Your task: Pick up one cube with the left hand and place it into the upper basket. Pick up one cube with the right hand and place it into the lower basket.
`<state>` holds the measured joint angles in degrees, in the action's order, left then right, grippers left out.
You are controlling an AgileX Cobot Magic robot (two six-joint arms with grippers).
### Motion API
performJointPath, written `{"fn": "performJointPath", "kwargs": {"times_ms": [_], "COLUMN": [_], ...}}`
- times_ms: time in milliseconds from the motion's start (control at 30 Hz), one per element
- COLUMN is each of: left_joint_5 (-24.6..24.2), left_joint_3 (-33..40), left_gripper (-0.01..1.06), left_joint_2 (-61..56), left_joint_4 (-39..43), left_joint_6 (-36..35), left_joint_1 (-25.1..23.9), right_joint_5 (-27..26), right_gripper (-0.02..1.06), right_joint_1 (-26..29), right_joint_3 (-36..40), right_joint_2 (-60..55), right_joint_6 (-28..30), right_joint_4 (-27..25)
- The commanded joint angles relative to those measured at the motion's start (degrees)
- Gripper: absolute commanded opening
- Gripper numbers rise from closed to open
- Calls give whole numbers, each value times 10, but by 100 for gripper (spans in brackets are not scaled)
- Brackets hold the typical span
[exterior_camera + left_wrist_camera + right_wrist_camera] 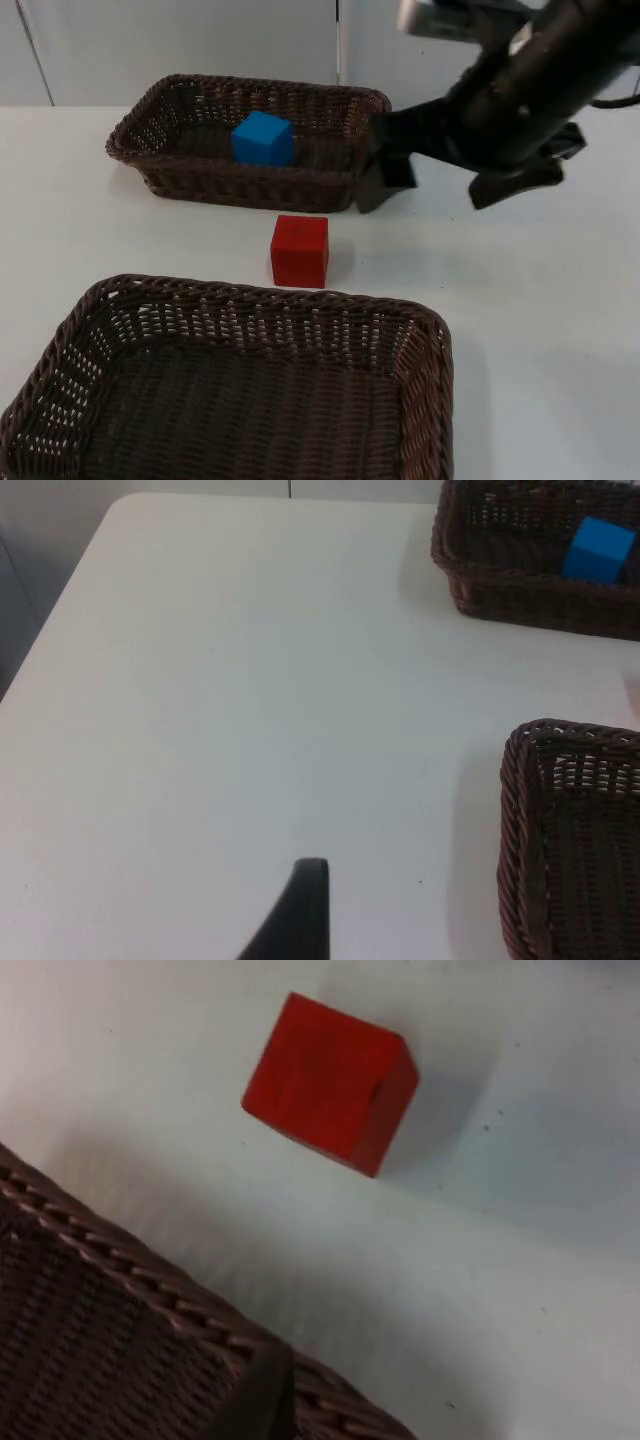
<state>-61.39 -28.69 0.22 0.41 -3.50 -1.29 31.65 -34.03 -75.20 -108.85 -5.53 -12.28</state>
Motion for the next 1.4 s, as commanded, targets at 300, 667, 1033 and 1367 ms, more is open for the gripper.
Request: {"fn": "performJointPath", "kwargs": {"times_ms": [300, 667, 1033, 1367], "left_joint_5": [-2, -2, -2, -2], "left_joint_3": [3, 3, 3, 3], "left_gripper": [90, 90, 90, 90], "left_joint_2": [-2, -2, -2, -2], "left_joint_4": [2, 2, 2, 2], "left_joint_6": [-2, -2, -2, -2], "left_joint_1": [-1, -1, -1, -1], "right_joint_5": [101, 100, 43, 12], "right_gripper": [105, 100, 99, 98], "right_joint_1": [-103, -132, -132, -132], "right_joint_3": [-218, -310, -310, -310], "right_joint_2": [-146, -253, -289, -318], "right_joint_6": [-340, -561, -570, -593], "right_joint_4": [289, 389, 389, 392]}}
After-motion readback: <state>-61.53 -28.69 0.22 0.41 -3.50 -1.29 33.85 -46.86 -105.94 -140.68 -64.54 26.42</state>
